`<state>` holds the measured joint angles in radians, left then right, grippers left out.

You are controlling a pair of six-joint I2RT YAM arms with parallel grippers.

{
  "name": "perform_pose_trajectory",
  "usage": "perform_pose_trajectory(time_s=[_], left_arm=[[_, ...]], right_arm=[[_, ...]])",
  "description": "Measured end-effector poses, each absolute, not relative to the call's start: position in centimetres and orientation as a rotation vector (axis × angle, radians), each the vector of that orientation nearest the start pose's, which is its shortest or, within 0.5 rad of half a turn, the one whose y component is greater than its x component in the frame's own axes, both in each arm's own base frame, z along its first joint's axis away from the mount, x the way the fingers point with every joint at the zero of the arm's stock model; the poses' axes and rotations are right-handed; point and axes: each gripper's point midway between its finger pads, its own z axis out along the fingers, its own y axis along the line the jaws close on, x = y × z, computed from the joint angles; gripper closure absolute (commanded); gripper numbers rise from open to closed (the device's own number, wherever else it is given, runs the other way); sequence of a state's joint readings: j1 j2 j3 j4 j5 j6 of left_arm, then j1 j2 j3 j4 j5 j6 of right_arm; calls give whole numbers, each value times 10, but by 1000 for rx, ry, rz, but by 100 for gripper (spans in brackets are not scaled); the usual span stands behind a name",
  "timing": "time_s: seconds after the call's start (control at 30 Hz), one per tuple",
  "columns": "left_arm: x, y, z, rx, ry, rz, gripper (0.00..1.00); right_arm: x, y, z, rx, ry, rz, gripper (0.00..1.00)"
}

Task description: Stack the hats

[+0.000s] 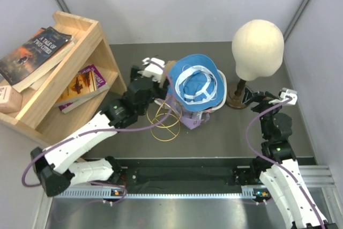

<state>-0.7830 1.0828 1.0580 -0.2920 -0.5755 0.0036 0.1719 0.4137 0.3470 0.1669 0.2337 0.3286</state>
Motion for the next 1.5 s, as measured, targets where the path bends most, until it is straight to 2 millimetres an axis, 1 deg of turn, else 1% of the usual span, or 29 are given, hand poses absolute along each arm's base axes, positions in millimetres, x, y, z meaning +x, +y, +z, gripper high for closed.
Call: perform_pose_trajectory(time_s=[0.07,0.13,0.2,0.23,0.3,0.4,0.47,0.53,0.57,0.63,0.73,0.83,0.9,0.97,1.03,1.07,1.13,1.17,1.23,1.27,1.3,1.33,1.37,1.43,1.47,1.5], left_arm=[[304,-206,311,389,1754,-9,1],[302,-236,323,435,1725,-29,1],[303,-264,330,459,1706,-60,1],[306,-272,331,462,1704,-64,1],[311,-280,325,465,1709,-61,1],[315,-285,315,473,1727,-60,1],[316,-288,313,480,1734,-89,1],[316,-291,313,480,1744,-132,1],[316,-292,312,485,1755,-158,1],[318,-290,310,488,1784,-199,1],[322,-270,306,478,1836,-239,1],[330,-238,310,428,1869,-280,1],[333,-212,313,379,1867,-281,1],[328,-196,312,359,1859,-277,1],[316,-192,308,376,1852,-294,1],[311,-192,306,388,1849,-304,1],[306,-192,300,399,1851,-312,1],[305,-191,297,400,1852,-312,1],[304,-191,287,404,1860,-314,1],[303,-191,281,409,1869,-316,1],[302,-192,275,414,1879,-322,1],[301,-193,270,420,1889,-329,1],[299,-195,266,425,1900,-342,1],[298,-198,264,427,1905,-361,1],[297,-199,265,428,1902,-372,1],[297,-200,266,427,1899,-379,1]], right_arm=[[278,24,248,284,1453,244,0],[276,28,250,256,1453,260,0],[274,33,251,224,1454,277,0],[270,37,255,199,1449,293,0],[265,43,265,156,1426,324,0],[251,62,290,53,1355,414,1],[244,78,302,-21,1323,493,4],[242,92,303,-83,1325,553,5],[243,99,300,-110,1339,583,5],[248,110,292,-149,1381,626,6],[255,124,275,-191,1459,678,7],[258,139,263,-229,1518,724,7],[259,147,259,-251,1538,739,7],[262,154,257,-268,1557,745,8],[268,160,257,-273,1574,743,9],[271,162,258,-272,1582,740,13],[278,168,259,-271,1600,734,17],[282,170,260,-271,1609,728,23],[292,176,260,-267,1630,709,28],[297,178,260,-263,1643,697,39],[301,179,258,-261,1660,682,45],[303,181,257,-261,1670,666,53],[306,183,258,-263,1681,651,75],[309,187,261,-276,1696,620,95],[311,189,265,-273,1706,608,100],[312,191,269,-284,1700,598,100]])
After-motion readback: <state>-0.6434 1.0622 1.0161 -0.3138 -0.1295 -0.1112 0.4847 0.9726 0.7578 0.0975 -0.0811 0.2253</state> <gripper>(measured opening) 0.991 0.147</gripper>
